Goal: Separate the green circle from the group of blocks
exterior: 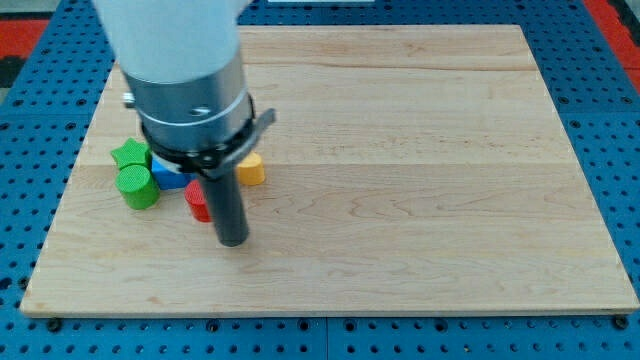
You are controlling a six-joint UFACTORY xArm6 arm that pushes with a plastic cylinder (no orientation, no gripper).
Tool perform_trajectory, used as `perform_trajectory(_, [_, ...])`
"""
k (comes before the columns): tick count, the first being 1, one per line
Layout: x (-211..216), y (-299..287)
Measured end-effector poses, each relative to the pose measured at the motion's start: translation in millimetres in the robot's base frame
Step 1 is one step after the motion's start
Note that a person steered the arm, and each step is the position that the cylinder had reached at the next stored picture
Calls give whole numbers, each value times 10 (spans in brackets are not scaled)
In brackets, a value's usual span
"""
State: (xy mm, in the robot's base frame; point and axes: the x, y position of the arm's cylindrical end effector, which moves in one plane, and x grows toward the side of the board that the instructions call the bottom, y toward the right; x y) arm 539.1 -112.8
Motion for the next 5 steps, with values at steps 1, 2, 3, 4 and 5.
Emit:
perform_trajectory(1, [-55, -167])
perform_trajectory(2, [-306, 3])
perform_trajectory(3, [-504, 23])
perform_trajectory(4, [-570, 50])
perform_trajectory(5, [-159, -85])
